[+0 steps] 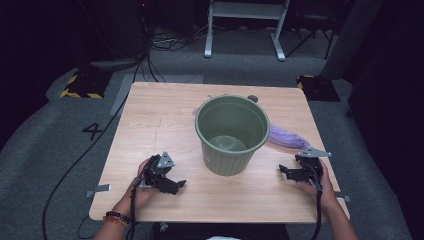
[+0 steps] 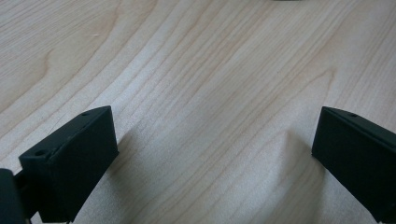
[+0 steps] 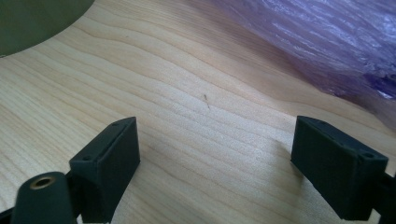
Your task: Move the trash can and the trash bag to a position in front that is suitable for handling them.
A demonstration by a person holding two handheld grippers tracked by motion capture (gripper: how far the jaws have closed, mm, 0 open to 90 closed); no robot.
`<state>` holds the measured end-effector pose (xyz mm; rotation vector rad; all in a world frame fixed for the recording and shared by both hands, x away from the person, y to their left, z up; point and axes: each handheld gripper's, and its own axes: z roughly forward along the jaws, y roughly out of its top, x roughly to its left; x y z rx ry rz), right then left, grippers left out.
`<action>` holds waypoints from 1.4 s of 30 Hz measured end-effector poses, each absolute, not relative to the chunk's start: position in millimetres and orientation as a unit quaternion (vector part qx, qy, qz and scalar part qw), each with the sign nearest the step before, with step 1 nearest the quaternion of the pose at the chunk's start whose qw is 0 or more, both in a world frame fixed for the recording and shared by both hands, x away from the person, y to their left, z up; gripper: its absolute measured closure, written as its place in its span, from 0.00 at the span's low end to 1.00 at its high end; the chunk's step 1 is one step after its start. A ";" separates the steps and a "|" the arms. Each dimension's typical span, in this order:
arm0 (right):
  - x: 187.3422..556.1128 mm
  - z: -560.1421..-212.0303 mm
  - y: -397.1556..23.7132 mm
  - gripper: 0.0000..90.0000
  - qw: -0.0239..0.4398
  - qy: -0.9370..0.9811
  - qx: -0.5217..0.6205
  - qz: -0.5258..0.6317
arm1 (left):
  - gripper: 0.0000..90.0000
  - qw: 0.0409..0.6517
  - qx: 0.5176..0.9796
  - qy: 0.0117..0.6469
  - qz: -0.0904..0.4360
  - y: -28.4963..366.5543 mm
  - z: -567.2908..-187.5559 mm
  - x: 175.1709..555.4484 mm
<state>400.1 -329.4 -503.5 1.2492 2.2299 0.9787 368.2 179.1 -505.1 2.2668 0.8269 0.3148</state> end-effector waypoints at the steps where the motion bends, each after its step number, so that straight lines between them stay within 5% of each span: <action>1: 400.1 -503.5 -329.4 0.17 0.201 0.798 0.447 0.350 | 0.00 0.347 0.874 0.318 0.120 179.6 -505.1 367.5; 17: 387.3 -500.3 -312.5 0.21 0.210 0.821 0.386 0.365 | 0.00 0.350 0.879 0.304 0.115 185.0 -505.2 357.9; 29: 372.4 -492.1 -235.1 0.23 0.183 0.852 0.285 0.400 | 0.00 0.349 0.876 0.312 0.118 184.9 -505.2 359.1; 42: 377.3 -489.9 -187.7 0.26 0.221 0.837 0.284 0.413 | 0.00 0.348 0.876 0.312 0.119 184.9 -505.1 359.1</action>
